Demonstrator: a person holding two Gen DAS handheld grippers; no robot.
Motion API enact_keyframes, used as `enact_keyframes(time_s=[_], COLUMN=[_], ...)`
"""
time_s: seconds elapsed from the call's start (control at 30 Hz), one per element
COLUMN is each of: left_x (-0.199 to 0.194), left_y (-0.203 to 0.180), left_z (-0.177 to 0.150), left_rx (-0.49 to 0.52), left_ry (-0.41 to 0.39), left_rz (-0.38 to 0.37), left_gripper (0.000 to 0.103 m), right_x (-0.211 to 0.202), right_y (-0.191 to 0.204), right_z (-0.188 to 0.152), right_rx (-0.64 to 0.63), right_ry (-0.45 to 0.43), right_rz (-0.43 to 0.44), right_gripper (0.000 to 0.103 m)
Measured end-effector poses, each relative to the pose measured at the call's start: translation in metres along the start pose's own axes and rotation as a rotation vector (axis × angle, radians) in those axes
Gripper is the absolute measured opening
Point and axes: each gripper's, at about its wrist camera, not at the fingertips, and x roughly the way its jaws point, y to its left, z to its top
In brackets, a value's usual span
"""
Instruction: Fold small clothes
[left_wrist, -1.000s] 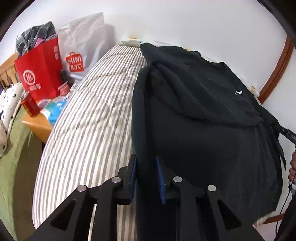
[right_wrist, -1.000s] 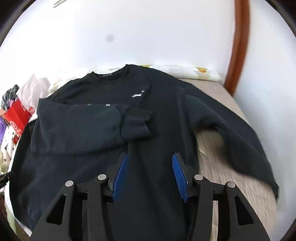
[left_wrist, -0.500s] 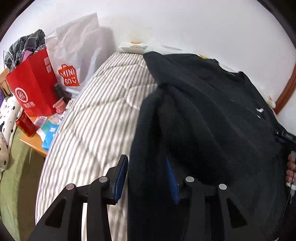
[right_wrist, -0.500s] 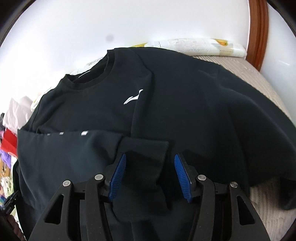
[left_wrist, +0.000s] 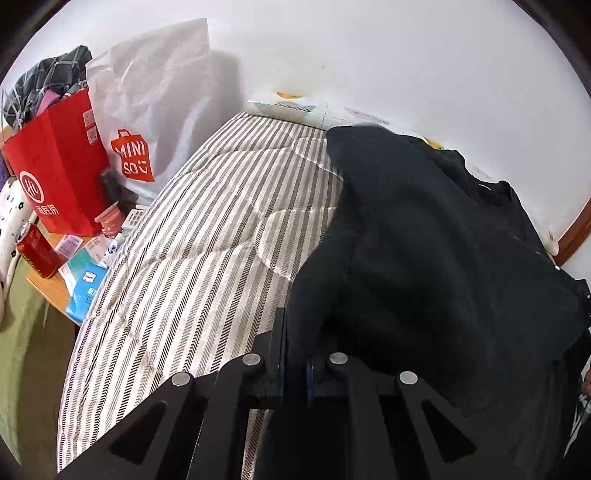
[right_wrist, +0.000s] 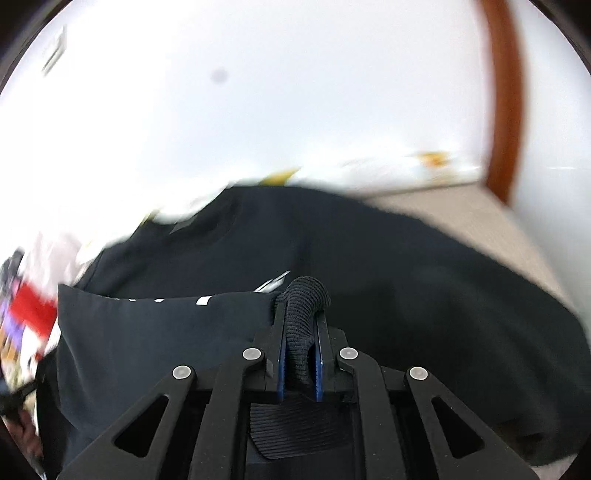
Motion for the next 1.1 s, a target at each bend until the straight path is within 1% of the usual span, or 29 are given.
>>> enact_keyframes(time_s=[0.03, 0.07, 0.1, 0.13, 0.17, 0.23, 0.27, 0.3, 0.33, 0.37, 0.4, 0.43, 0.5, 0.53, 0.57, 0.6, 0.67, 0.77, 0.8, 0.87, 0.93, 1.1], left_x=[0.0, 0.0, 0.0, 0.001, 0.001, -0.001, -0.002, -0.004, -0.006, -0.008, -0.011, -0.013, -0.018, -0.021, -0.022, -0.025, -0.028, -0.029, -0.029, -0.029, -0.026, -0.015], left_y=[0.0, -0.001, -0.002, -0.003, -0.003, -0.003, -0.002, -0.002, -0.002, -0.002, -0.004, -0.005, -0.009, -0.011, -0.012, -0.013, -0.015, -0.016, -0.015, -0.014, -0.014, -0.021], left_z=[-0.001, -0.002, -0.002, -0.003, -0.003, -0.003, -0.003, -0.004, -0.004, -0.006, -0.007, -0.009, -0.013, -0.015, -0.016, -0.017, -0.02, -0.022, -0.022, -0.022, -0.02, -0.012], left_rx=[0.006, 0.012, 0.018, 0.022, 0.023, 0.017, 0.014, 0.013, 0.017, 0.023, 0.035, 0.045, 0.065, 0.075, 0.08, 0.082, 0.096, 0.128, 0.143, 0.168, 0.188, 0.213], left_ry=[0.001, 0.003, 0.002, 0.003, 0.006, 0.015, 0.02, 0.026, 0.032, 0.036, 0.037, 0.038, 0.031, 0.028, 0.027, 0.021, 0.016, 0.006, 0.003, -0.003, -0.015, -0.038], left_rz=[0.0, 0.003, 0.01, 0.012, 0.012, 0.011, 0.012, 0.011, 0.007, 0.008, 0.011, 0.013, 0.004, -0.002, -0.002, -0.001, -0.003, 0.017, 0.025, 0.035, 0.041, 0.031], left_gripper=[0.008, 0.008, 0.008, 0.008, 0.008, 0.009, 0.01, 0.01, 0.01, 0.011, 0.011, 0.014, 0.023, 0.031, 0.035, 0.036, 0.046, 0.048, 0.048, 0.048, 0.048, 0.048], right_x=[-0.003, -0.004, -0.002, 0.002, 0.006, 0.014, 0.012, 0.007, 0.0, -0.007, -0.013, -0.018, -0.019, -0.015, -0.007, 0.002, 0.026, 0.064, 0.077, 0.096, 0.113, 0.144], right_y=[-0.009, -0.019, -0.023, -0.027, -0.029, -0.025, -0.023, -0.018, -0.014, -0.007, 0.002, 0.016, 0.045, 0.066, 0.088, 0.109, 0.154, 0.222, 0.244, 0.278, 0.306, 0.364], right_z=[0.002, 0.002, 0.002, -0.002, -0.005, -0.012, -0.014, -0.013, -0.013, -0.01, -0.005, 0.002, 0.012, 0.017, 0.019, 0.02, 0.019, 0.013, 0.01, 0.006, 0.006, 0.004], right_rx=[0.016, 0.026, 0.028, 0.032, 0.031, 0.001, -0.019, -0.041, -0.057, -0.075, -0.095, -0.118, -0.16, -0.187, -0.217, -0.247, -0.296, -0.362, -0.385, -0.418, -0.436, -0.467], right_ry=[-0.005, 0.007, 0.027, 0.062, 0.093, 0.161, 0.17, 0.154, 0.131, 0.106, 0.079, 0.055, 0.034, 0.036, 0.048, 0.063, 0.105, 0.183, 0.199, 0.219, 0.235, 0.272], right_rz=[-0.023, -0.051, -0.051, -0.043, -0.051, -0.082, -0.103, -0.14, -0.165, -0.184, -0.192, -0.183, -0.135, -0.093, -0.051, -0.009, 0.071, 0.22, 0.247, 0.276, 0.324, 0.411], right_gripper=[0.011, 0.011, 0.011, 0.013, 0.018, 0.02, 0.021, 0.022, 0.028, 0.036, 0.041, 0.049, 0.051, 0.051, 0.052, 0.052, 0.052, 0.052, 0.052, 0.052, 0.052, 0.052])
